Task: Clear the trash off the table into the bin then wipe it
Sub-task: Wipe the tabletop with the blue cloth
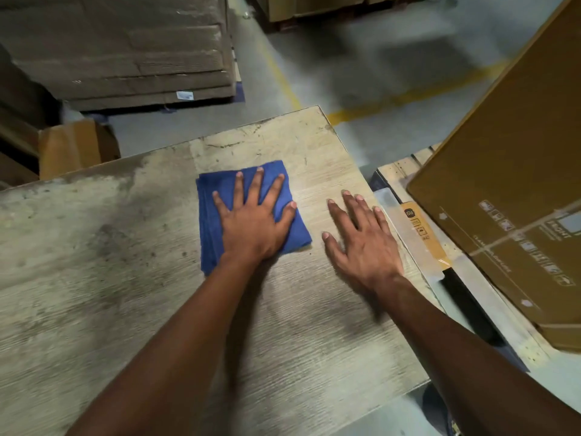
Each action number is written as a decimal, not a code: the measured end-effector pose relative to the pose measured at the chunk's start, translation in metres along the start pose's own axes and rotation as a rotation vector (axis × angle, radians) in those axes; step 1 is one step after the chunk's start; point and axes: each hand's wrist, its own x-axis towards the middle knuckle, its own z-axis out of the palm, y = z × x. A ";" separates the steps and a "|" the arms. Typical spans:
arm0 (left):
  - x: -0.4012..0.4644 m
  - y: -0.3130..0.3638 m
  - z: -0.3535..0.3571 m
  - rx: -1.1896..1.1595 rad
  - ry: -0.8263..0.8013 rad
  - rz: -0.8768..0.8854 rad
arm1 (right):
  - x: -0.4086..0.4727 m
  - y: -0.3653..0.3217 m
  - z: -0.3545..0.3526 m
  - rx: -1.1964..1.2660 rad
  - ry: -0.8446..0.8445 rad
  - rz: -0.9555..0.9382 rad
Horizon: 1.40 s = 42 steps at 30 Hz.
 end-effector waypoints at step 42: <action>0.087 -0.073 -0.028 0.000 0.021 -0.082 | 0.103 -0.074 -0.007 0.009 0.199 -0.109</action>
